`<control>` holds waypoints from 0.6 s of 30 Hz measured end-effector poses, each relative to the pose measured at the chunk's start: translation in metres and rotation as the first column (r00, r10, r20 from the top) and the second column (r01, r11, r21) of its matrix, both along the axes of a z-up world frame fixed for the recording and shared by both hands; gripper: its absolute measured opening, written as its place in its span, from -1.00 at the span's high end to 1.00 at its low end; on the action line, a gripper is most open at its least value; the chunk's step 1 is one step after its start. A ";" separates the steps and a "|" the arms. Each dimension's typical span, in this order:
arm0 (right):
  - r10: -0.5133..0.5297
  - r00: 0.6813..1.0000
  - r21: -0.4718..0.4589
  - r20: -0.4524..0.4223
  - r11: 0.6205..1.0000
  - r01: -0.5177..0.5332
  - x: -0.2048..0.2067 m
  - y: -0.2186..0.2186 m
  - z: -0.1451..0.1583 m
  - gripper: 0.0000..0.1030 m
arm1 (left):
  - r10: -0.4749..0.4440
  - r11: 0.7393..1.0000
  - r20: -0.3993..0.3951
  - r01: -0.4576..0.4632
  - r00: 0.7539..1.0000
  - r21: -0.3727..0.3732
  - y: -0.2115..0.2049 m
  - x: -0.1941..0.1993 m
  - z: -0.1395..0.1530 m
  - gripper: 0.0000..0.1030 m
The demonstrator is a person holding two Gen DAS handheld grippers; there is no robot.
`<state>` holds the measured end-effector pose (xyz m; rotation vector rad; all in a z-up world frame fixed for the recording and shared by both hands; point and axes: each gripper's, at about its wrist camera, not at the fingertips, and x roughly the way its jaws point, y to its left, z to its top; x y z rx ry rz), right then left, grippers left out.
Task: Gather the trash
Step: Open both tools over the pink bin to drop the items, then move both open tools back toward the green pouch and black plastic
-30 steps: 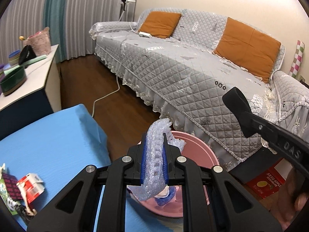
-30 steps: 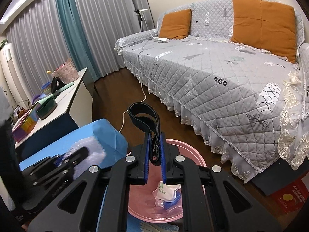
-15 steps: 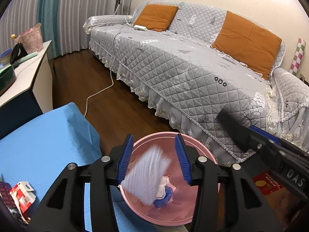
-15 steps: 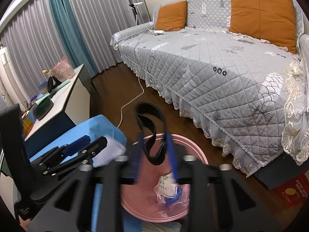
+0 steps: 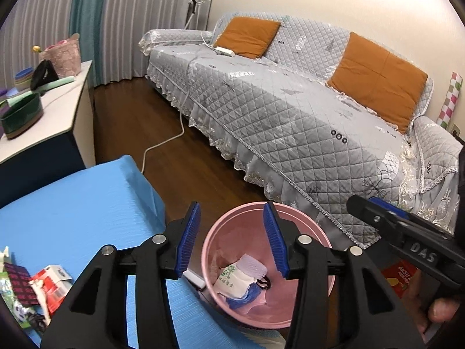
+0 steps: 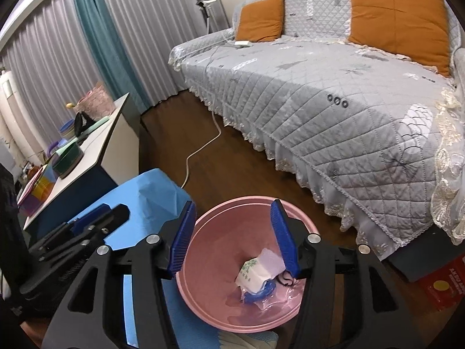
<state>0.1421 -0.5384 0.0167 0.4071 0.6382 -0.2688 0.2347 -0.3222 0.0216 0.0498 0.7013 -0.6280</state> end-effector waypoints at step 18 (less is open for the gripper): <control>0.106 0.993 0.055 0.050 0.993 -0.109 0.001 0.031 0.007 -0.02 | 0.160 0.987 0.104 -0.155 0.982 -0.052 0.152 -0.028 0.052 0.26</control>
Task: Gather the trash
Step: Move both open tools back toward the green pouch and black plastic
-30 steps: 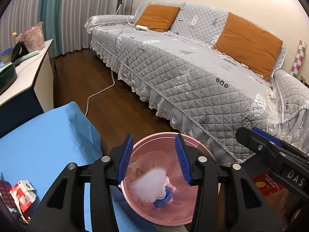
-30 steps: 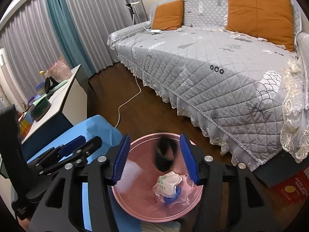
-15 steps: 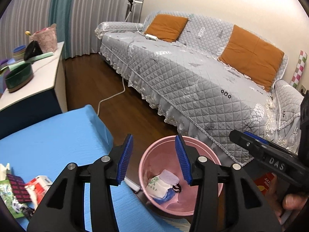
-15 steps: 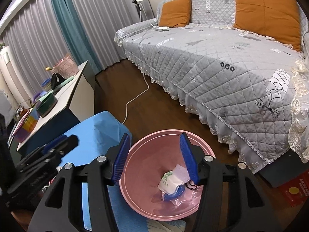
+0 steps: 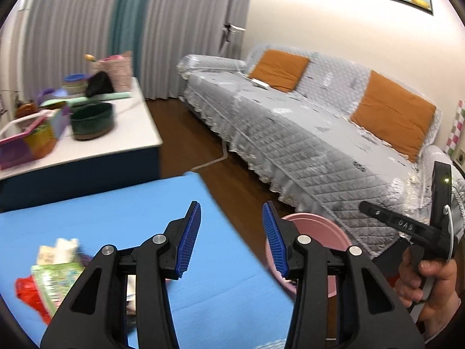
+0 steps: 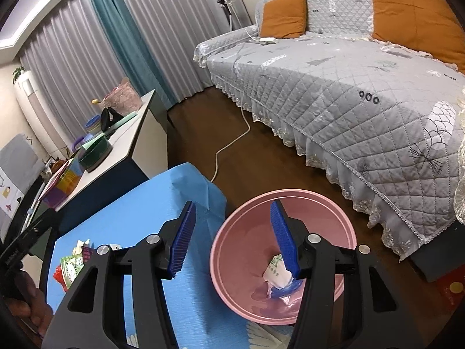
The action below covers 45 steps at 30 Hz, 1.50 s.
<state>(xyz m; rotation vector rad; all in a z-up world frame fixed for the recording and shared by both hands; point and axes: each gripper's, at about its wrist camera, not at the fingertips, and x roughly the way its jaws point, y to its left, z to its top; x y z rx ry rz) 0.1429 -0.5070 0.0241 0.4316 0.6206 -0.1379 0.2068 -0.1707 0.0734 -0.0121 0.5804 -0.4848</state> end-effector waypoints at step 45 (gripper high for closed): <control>0.474 0.873 -0.084 -0.120 0.871 -0.484 0.080 0.267 -0.059 0.17 | 0.202 0.979 -0.253 -0.187 0.946 0.084 0.224 0.002 -0.119 0.57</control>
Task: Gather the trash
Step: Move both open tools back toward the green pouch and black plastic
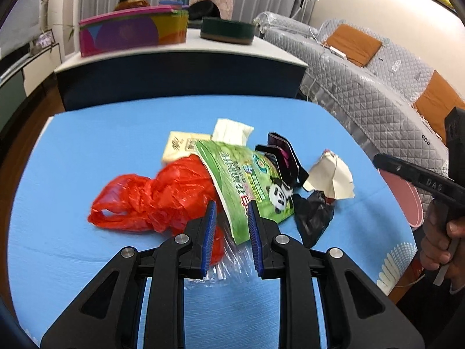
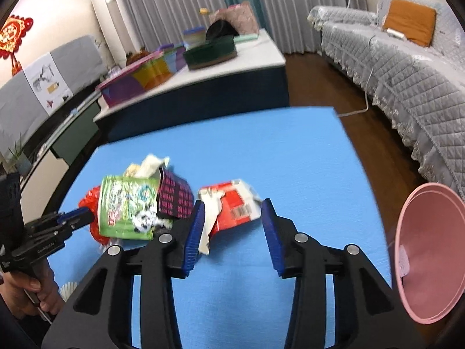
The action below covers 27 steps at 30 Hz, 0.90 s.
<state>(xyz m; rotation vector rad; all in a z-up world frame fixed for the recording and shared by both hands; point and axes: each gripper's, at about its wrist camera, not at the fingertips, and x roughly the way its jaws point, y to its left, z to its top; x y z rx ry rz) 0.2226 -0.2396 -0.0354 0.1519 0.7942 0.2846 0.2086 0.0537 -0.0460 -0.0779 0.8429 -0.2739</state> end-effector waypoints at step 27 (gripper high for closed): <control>0.121 0.984 -0.059 -0.129 0.990 -0.130 0.011 0.045 -0.037 0.74 | -0.032 0.999 -0.065 0.032 0.997 0.003 -0.027 0.019 -0.025 0.53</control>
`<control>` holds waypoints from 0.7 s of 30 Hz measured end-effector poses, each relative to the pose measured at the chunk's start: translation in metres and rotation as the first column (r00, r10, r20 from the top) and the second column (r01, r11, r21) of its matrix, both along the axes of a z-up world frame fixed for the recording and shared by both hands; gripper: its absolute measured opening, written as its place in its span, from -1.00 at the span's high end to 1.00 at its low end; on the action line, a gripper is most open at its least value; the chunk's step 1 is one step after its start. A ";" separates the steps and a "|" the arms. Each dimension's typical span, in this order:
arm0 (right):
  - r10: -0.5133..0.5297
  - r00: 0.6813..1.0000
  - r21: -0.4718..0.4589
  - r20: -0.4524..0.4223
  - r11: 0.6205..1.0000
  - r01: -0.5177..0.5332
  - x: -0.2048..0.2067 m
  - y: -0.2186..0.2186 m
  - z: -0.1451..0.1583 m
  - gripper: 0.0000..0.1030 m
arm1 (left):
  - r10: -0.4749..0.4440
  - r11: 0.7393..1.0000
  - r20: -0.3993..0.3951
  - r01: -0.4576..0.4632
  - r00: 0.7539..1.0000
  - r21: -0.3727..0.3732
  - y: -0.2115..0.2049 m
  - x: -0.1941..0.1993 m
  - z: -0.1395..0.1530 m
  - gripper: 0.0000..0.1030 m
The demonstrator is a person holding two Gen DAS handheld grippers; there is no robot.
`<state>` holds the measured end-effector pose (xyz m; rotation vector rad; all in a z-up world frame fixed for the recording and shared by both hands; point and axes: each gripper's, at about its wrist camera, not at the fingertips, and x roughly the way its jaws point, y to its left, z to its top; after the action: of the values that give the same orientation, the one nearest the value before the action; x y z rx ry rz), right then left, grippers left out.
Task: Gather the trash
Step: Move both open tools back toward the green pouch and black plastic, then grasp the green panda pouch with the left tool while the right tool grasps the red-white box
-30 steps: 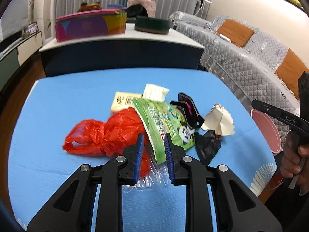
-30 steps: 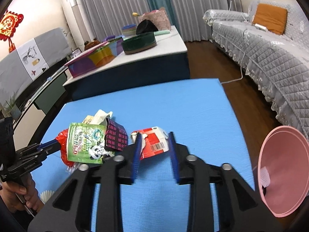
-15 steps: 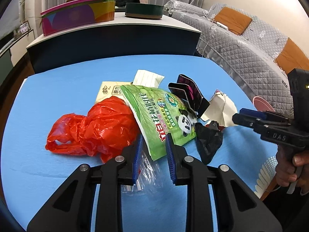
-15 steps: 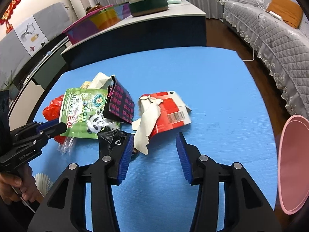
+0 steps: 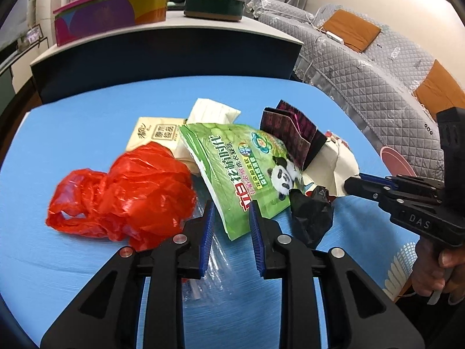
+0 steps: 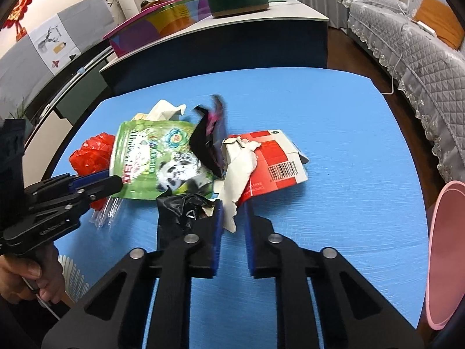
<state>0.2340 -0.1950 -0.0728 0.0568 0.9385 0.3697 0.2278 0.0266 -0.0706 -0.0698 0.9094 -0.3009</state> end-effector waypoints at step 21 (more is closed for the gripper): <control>-0.023 0.999 -0.021 0.029 1.000 0.023 -0.009 -0.014 0.006 0.83 | 0.035 0.989 -0.001 -0.035 0.999 -0.141 -0.004 0.007 0.001 0.67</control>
<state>0.2247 -0.2089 -0.0663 0.0432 0.9130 0.3387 0.2351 0.0229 -0.0698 -0.2154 0.8837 -0.3325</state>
